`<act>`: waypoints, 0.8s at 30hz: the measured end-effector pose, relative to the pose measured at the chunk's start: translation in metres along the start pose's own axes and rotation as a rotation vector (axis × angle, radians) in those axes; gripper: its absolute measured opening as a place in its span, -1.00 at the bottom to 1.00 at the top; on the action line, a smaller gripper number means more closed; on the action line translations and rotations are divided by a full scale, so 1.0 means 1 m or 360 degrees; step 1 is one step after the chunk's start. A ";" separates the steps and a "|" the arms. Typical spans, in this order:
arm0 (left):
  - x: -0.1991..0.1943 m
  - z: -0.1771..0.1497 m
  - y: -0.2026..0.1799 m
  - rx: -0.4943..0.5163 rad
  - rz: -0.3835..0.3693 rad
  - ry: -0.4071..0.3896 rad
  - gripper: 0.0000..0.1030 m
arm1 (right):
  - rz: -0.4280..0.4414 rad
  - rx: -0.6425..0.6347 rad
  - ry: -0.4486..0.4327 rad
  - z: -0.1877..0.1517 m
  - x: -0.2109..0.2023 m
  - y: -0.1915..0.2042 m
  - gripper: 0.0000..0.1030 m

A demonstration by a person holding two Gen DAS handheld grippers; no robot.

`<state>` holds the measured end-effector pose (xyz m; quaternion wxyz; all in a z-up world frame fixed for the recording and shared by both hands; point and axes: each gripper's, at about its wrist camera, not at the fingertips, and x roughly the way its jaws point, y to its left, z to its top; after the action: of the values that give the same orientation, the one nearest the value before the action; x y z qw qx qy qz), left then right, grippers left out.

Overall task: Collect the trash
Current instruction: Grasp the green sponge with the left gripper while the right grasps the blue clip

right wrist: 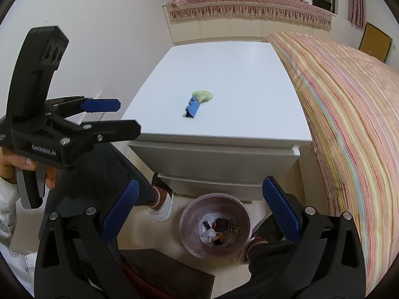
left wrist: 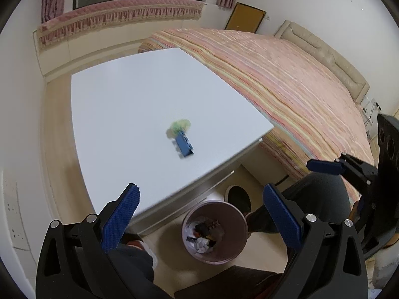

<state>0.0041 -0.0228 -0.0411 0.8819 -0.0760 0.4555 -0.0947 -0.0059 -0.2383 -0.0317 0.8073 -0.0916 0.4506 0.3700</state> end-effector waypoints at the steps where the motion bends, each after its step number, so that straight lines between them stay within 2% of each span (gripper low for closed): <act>1: 0.002 0.006 0.004 -0.0009 -0.0010 -0.0002 0.85 | 0.0000 -0.0002 -0.0006 0.003 0.002 0.001 0.90; 7: 0.018 0.033 0.020 0.0001 -0.0076 0.0024 0.85 | 0.0003 -0.0018 -0.0049 0.024 0.017 0.005 0.89; 15: 0.059 0.069 0.043 -0.0034 -0.0206 0.0156 0.85 | -0.0013 -0.0017 -0.0102 0.045 0.046 0.005 0.89; 19: 0.078 0.079 0.048 -0.0052 -0.0247 0.0213 0.84 | -0.0020 -0.0013 -0.0090 0.052 0.061 0.003 0.69; 24: 0.096 0.081 0.055 -0.0099 -0.0297 0.0282 0.56 | 0.0011 -0.0015 -0.0081 0.058 0.078 0.003 0.51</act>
<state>0.1300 0.0119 -0.0823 0.8228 -0.1366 0.5253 -0.1686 0.0555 -0.1681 -0.0595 0.8168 -0.0845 0.4285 0.3770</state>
